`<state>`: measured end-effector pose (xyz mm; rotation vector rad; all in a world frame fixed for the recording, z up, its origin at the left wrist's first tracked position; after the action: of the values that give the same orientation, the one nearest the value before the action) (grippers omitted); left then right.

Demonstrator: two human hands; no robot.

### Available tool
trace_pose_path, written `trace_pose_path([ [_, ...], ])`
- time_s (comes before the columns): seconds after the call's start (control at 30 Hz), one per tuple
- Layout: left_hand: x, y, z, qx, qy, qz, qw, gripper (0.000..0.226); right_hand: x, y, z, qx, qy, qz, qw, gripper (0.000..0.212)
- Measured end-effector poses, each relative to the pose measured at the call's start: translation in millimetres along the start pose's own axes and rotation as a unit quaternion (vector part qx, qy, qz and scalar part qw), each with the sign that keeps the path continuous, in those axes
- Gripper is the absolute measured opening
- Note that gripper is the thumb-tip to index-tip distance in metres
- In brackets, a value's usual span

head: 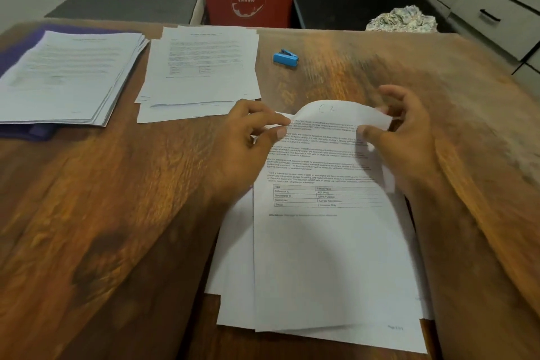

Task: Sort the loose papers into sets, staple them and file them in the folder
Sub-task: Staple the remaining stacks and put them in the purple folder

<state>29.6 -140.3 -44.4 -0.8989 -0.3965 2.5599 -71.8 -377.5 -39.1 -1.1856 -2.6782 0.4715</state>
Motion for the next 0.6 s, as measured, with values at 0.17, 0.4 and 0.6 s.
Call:
trace_pose_path([
  [0.17, -1.0, -15.7, -1.5, 0.045, -0.038, 0.073, 0.996, 0.011, -0.5, -0.9, 0.8, -0.046, 0.024, -0.075, 0.996, 0.048],
  [0.4, -2.3, -40.8, -12.5, 0.15, -0.169, 0.154, 0.962, 0.032, 15.2, 13.5, -6.0, -0.179, 0.101, -0.175, 0.963, 0.012],
  [0.6, -4.4, -49.0, -13.0, 0.298, -0.166, 0.169, 0.925, 0.045, 14.8, 17.4, -4.2, -0.189, 0.116, -0.208, 0.953, 0.011],
])
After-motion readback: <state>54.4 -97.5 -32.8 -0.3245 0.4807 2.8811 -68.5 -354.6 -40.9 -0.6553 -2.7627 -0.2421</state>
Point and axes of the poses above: each hand's wrist, its own x-axis away from the middle knuckle, its own y-axis out of the palm, z = x × y, the point moved 3 cm from there along -x, towards the middle knuckle, and after that the axes turned 14 degrees about y, right-handed, at the moved point
